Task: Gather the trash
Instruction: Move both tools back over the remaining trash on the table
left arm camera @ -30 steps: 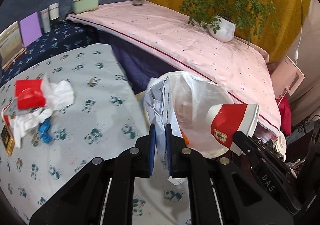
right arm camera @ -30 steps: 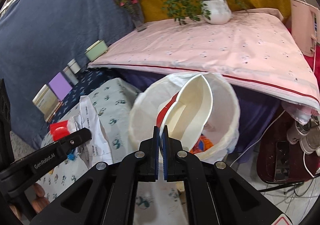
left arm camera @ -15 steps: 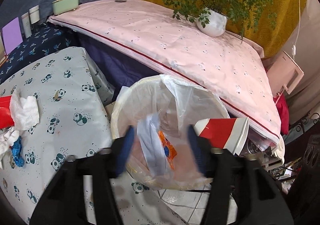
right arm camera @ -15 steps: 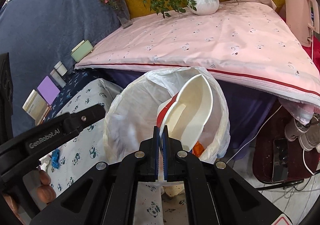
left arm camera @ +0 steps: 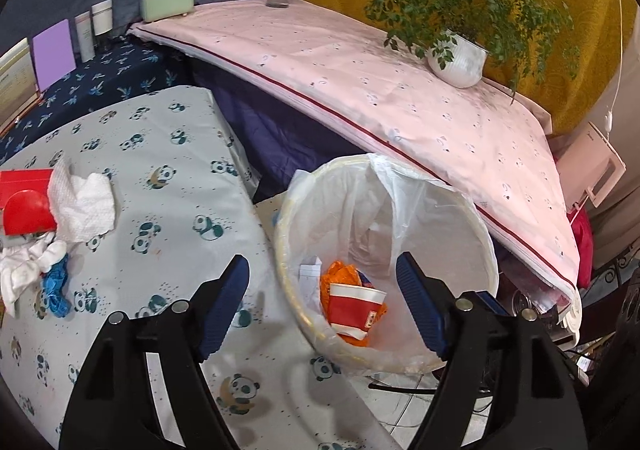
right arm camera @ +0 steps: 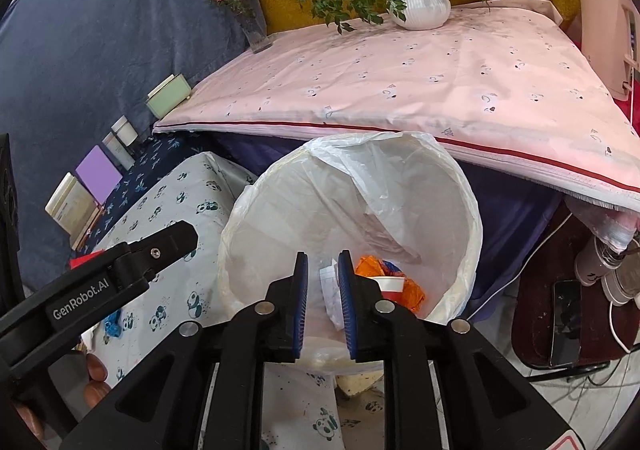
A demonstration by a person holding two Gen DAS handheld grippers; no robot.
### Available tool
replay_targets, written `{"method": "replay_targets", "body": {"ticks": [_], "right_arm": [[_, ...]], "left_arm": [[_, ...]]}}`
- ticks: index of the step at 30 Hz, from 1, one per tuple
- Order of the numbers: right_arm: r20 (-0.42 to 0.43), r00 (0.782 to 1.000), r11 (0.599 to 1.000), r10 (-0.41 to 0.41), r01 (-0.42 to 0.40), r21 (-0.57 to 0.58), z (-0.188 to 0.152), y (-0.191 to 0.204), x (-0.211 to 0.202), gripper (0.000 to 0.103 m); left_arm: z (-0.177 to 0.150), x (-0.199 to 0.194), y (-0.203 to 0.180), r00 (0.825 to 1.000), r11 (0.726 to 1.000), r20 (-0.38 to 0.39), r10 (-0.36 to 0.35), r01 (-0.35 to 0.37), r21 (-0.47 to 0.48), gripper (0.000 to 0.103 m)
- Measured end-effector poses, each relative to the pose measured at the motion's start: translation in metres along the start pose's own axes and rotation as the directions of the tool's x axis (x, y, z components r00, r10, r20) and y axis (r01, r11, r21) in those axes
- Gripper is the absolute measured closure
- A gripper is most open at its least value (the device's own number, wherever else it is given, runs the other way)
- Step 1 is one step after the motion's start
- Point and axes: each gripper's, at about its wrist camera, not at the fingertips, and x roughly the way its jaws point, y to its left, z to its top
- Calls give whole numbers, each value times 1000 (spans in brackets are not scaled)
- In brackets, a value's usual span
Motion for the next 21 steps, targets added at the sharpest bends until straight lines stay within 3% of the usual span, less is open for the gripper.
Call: {"method": "replay_targets", "body": {"ticks": [5, 12, 21], "right_arm": [[8, 1000, 1000, 16, -16, -17, -3, 16, -8, 73], [9, 999, 997, 46, -46, -65, -9, 49, -17, 68], [-1, 995, 985, 95, -95, -145, -21, 101, -27, 63]], "left_arm": [[-5, -16, 20, 999, 999, 21, 29, -28, -42, 26], [-14, -39, 58, 996, 989, 43, 84, -78, -128, 18], [-28, -73, 114, 988, 965, 66, 142, -123, -233, 18]]}}
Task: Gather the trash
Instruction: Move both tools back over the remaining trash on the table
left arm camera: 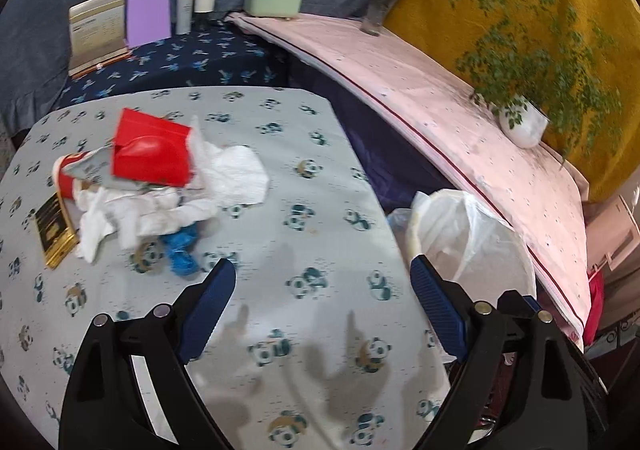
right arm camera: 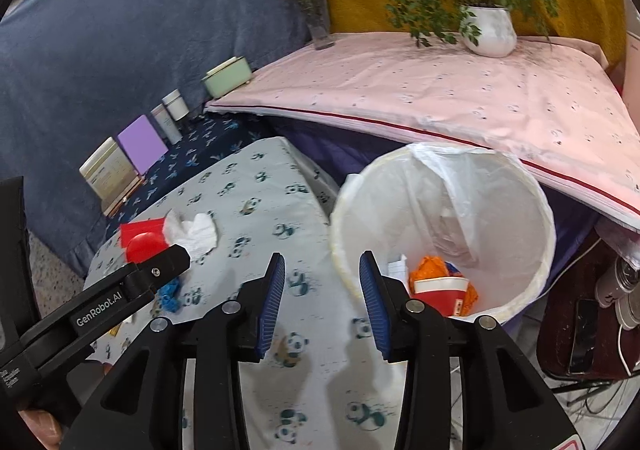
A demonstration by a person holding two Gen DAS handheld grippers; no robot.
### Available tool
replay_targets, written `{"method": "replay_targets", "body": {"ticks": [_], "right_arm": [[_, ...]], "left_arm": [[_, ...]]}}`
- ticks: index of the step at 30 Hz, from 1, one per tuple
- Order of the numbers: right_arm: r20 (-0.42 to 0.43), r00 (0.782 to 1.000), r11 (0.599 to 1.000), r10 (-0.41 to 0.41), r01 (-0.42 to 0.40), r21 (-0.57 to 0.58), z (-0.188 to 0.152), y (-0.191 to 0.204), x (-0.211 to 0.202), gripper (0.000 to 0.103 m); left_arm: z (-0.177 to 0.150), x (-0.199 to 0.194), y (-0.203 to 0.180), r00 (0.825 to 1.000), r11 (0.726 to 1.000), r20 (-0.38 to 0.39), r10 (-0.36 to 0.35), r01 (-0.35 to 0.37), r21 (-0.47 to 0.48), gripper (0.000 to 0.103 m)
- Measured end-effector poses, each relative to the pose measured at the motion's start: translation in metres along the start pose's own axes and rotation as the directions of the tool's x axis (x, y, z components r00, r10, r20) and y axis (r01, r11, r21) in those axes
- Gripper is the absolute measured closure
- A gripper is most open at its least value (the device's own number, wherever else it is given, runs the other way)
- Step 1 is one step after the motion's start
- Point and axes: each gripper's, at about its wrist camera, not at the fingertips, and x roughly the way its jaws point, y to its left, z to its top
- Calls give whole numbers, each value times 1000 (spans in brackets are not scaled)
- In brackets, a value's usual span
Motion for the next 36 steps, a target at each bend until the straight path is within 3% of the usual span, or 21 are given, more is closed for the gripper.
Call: {"method": "replay_targets", "body": {"ticks": [8, 21, 36], "right_arm": [[-26, 998, 995, 50, -52, -84, -10, 56, 3, 61], [-106, 986, 967, 126, -146, -211, -42, 147, 22, 61], [-200, 968, 943, 154, -204, -261, -52, 220, 86, 61]], "left_arm": [[-3, -23, 67, 997, 992, 24, 77, -74, -103, 16], [-22, -48, 168, 983, 951, 19, 180, -169, -258, 15], [-25, -45, 237, 973, 918, -4, 231, -219, -330, 15]]}}
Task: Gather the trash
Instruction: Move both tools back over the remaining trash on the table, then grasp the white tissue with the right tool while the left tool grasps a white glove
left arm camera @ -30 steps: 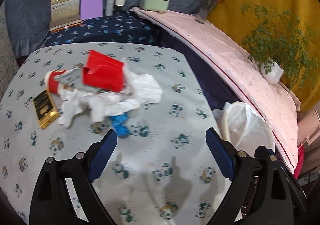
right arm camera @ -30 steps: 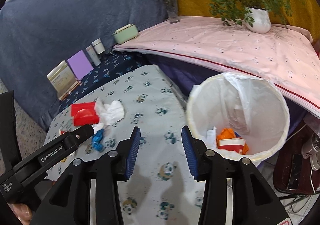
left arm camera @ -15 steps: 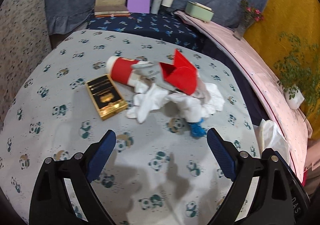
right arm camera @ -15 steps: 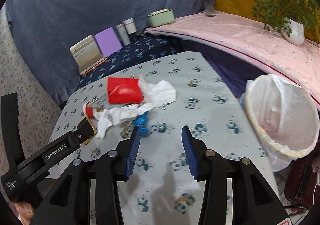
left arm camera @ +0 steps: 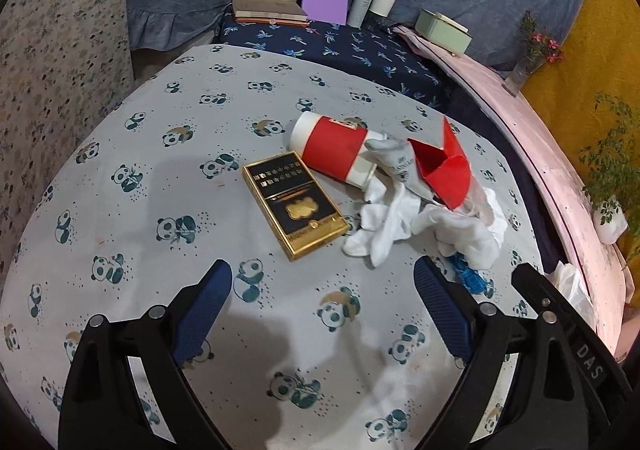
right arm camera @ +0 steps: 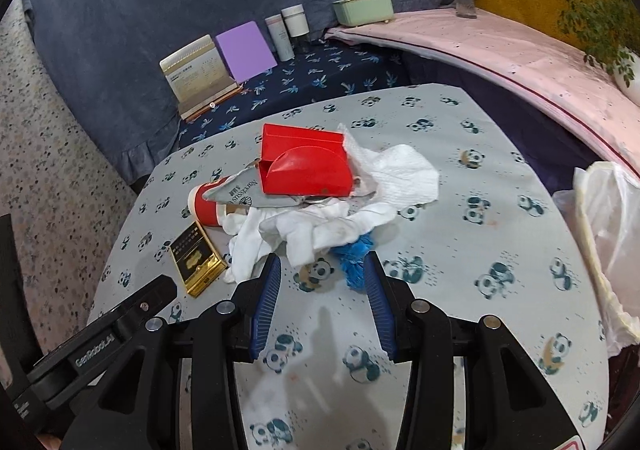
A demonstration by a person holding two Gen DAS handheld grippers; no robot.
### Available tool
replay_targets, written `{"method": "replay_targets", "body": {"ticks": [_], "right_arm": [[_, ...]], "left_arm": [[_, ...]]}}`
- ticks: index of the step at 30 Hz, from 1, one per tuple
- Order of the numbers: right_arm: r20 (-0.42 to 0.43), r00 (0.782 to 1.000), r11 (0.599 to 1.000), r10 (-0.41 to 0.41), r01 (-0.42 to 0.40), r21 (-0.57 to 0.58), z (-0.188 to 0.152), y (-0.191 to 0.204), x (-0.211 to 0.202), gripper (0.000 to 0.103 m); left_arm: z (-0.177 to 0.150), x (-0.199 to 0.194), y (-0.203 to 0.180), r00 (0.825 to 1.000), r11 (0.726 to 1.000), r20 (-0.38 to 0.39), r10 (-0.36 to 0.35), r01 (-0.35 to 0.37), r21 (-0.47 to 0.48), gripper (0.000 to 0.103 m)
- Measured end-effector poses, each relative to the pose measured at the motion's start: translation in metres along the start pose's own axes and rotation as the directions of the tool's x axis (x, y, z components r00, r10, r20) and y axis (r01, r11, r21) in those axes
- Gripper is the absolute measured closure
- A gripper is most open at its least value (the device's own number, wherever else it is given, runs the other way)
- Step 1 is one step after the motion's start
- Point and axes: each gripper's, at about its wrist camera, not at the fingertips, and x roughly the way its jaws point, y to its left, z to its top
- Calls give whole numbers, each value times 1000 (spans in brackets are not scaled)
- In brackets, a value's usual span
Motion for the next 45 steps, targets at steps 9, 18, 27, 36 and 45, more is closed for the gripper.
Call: {"method": "replay_targets", "body": {"ticks": [9, 18, 27, 36, 45], "right_arm": [[-40, 999, 1000, -13, 12, -26, 8, 13, 45, 61], [-29, 1000, 1000, 2, -2, -19, 3, -1, 42, 90], [101, 995, 998, 12, -18, 55, 16, -30, -10, 91], [106, 994, 996, -14, 4, 91, 18, -58, -9, 91], [83, 996, 992, -17, 7, 123, 13, -74, 2, 91]], "left_arm": [[10, 17, 10, 1000, 1000, -15, 5, -5, -1, 15], [12, 26, 1, 1000, 1000, -24, -9, 9, 26, 15], [12, 41, -36, 999, 994, -36, -29, 32, 102, 18], [18, 82, -72, 998, 983, -69, -16, 28, 180, 37], [15, 104, -83, 994, 976, -105, -13, 35, 214, 87]]}}
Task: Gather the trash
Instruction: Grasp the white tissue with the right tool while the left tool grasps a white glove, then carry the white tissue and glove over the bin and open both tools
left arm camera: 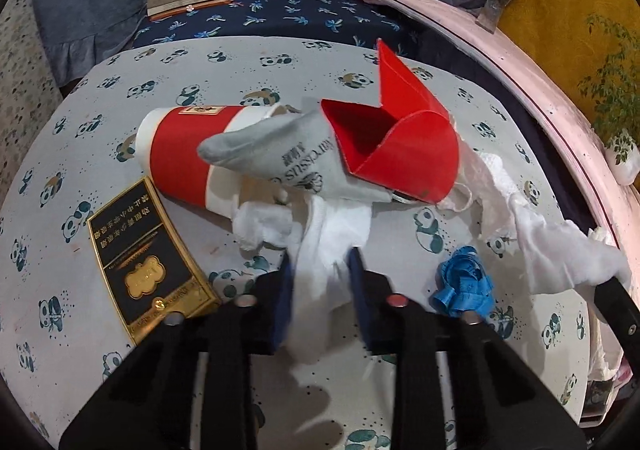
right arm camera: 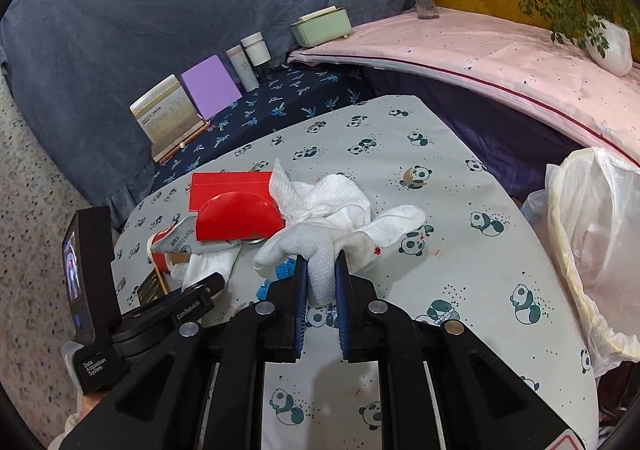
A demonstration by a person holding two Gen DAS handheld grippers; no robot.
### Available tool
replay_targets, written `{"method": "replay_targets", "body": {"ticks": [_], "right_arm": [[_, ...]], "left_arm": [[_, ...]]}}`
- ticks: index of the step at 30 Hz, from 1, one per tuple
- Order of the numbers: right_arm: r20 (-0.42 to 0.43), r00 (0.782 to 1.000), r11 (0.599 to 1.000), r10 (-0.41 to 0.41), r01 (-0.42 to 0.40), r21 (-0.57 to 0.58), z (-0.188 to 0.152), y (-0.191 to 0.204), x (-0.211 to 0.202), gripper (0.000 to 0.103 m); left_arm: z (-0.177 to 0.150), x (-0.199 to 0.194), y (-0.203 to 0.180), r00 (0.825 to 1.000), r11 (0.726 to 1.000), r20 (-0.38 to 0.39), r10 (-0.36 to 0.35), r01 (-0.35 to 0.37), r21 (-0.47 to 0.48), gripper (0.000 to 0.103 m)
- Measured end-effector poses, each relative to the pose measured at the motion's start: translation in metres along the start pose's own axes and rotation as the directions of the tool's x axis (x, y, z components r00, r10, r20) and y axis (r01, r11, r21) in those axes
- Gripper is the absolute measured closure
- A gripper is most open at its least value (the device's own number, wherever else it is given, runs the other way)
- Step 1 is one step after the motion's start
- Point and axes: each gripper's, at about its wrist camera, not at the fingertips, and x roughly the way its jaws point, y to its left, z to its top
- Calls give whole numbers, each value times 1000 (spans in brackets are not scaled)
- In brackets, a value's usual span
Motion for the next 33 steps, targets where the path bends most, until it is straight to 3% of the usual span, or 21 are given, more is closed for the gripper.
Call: {"method": "replay_targets", "body": {"ticks": [19, 33], "right_arm": [[86, 996, 999, 29, -30, 13, -8, -11, -72, 91], [176, 984, 996, -21, 6, 86, -11, -64, -132, 91]], "left_arm": [[-45, -95, -55, 993, 994, 72, -94, 89, 68, 91], [-63, -135, -129, 979, 969, 112, -173, 149, 197, 91]]}}
